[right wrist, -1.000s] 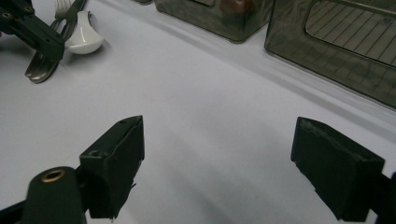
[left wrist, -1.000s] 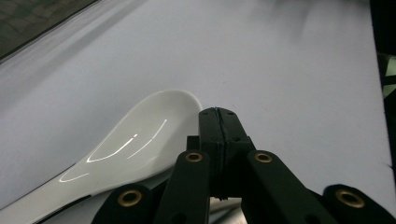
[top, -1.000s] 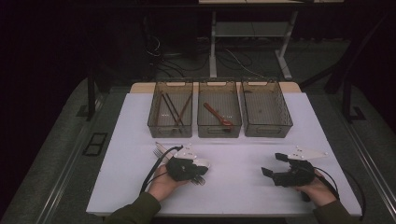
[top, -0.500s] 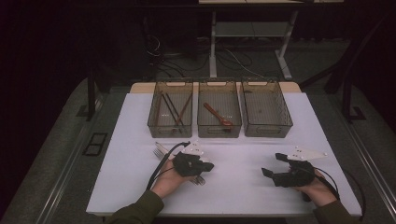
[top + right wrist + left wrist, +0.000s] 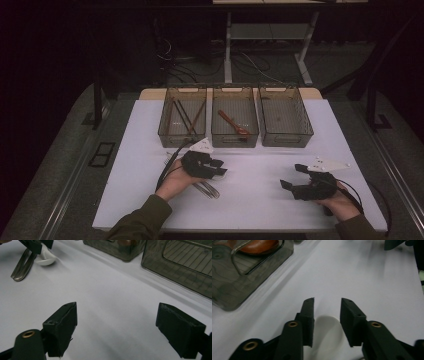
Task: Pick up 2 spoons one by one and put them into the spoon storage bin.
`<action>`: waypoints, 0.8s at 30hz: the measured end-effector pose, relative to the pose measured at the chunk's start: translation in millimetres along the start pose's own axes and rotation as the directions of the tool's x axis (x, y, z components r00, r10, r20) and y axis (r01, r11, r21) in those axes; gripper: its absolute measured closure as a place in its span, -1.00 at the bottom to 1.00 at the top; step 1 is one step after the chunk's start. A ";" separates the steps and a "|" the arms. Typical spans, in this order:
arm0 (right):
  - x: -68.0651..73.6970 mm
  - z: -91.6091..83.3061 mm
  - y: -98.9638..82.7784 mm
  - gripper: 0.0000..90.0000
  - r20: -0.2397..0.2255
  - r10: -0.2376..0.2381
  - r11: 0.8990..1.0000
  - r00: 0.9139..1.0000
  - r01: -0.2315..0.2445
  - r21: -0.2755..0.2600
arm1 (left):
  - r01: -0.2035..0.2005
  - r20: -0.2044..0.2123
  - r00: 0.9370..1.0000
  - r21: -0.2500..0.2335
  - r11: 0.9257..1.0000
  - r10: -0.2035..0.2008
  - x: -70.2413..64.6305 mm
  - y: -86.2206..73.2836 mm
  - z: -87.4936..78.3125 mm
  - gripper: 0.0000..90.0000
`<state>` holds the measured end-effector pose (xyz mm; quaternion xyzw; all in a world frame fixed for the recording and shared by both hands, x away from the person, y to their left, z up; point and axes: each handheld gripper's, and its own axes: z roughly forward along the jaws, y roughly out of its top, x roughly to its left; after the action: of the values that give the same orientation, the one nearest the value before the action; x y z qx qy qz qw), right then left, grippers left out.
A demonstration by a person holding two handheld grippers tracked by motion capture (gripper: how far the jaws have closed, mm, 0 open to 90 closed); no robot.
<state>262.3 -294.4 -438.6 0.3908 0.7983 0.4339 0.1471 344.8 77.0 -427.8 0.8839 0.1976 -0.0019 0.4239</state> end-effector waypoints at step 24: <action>-0.1 -0.3 -0.5 -0.62 0.000 -0.015 1.000 1.000 0.015 0.002 | -0.095 -0.038 0.994 0.164 0.982 0.102 -5.0 -7.9 10.6 0.06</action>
<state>261.9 -294.8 -438.8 0.3850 0.8017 0.4319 0.1499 339.1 71.8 -439.6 0.9239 0.1624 0.0234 0.3457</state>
